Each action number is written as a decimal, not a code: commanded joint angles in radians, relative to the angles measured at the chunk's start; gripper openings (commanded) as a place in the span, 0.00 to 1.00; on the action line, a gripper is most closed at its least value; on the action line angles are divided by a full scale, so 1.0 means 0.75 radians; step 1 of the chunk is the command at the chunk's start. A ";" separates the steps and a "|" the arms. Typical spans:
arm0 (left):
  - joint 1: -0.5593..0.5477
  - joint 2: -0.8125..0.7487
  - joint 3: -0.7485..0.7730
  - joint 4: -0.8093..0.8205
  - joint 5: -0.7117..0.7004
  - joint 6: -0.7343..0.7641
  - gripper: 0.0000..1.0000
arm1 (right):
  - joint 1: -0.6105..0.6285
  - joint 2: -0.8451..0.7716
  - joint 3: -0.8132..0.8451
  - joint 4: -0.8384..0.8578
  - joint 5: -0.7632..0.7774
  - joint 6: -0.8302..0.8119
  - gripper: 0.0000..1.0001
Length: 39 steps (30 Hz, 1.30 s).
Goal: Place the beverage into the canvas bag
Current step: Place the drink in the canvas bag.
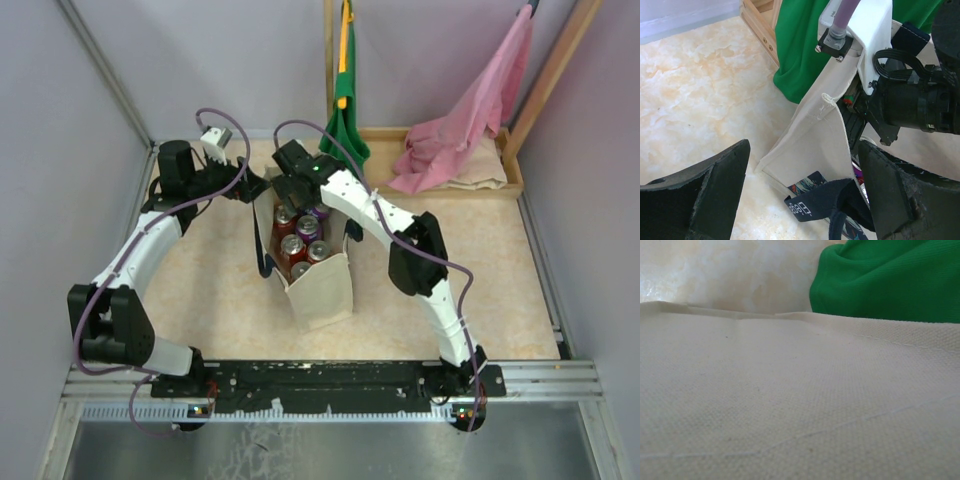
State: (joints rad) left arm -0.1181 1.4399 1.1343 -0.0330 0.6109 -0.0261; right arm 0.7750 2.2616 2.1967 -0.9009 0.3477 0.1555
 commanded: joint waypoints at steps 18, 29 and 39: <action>0.000 -0.020 -0.008 0.016 0.014 0.006 0.94 | 0.029 -0.227 -0.006 0.050 0.130 0.024 0.71; -0.002 -0.016 -0.008 0.013 0.018 0.006 0.94 | 0.042 -0.307 -0.159 0.015 0.029 0.134 0.44; -0.001 -0.022 -0.011 0.010 0.016 0.006 0.94 | 0.045 -0.306 -0.298 0.153 -0.032 0.140 0.31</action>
State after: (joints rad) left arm -0.1181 1.4399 1.1343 -0.0330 0.6128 -0.0261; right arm 0.7986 2.0876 1.9850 -0.8703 0.3355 0.2543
